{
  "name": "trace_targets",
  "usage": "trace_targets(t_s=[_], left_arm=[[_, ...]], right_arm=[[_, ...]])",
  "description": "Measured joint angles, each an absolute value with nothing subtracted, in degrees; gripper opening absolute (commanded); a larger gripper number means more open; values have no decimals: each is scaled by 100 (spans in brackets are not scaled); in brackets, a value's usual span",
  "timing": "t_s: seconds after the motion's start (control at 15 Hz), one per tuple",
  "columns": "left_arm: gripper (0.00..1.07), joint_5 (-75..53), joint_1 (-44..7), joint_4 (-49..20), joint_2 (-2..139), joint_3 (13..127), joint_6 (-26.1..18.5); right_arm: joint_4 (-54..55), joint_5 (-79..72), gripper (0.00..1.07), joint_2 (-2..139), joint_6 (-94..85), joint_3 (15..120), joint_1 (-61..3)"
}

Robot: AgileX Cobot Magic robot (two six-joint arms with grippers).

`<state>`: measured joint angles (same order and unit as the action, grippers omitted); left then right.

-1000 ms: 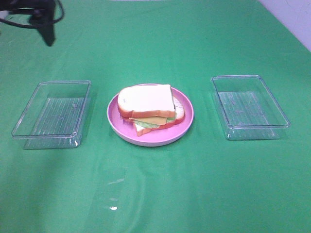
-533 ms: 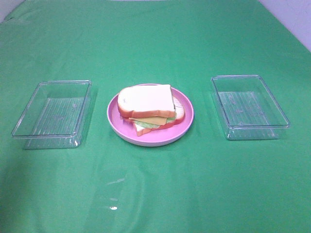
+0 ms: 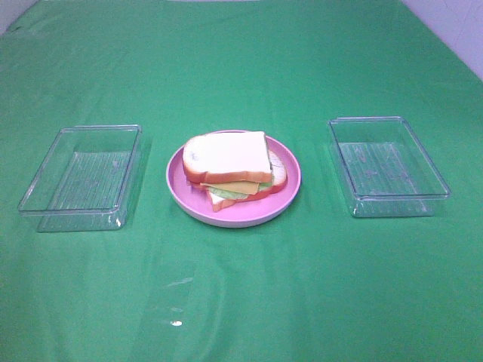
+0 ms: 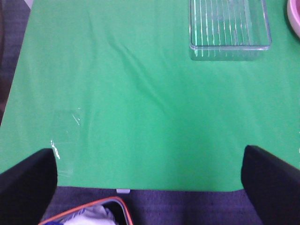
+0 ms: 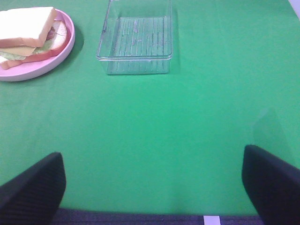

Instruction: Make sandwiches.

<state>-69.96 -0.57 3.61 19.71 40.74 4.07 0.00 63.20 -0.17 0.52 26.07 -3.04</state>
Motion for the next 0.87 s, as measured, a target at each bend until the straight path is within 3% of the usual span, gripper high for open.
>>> trace_targets(t_s=[0.2, 0.6, 0.87], left_arm=[[102, -6870, -57, 355, 138, 3312, 424], [102, -6377, -57, -63, -34, 3037, -172], [102, -6268, -57, -109, -34, 2962, -223]], right_arm=[[0, 6320, 97, -17, 52, 2607, -304], [0, 6320, 97, -17, 52, 2607, -304], [0, 6320, 97, -17, 52, 2607, -304]])
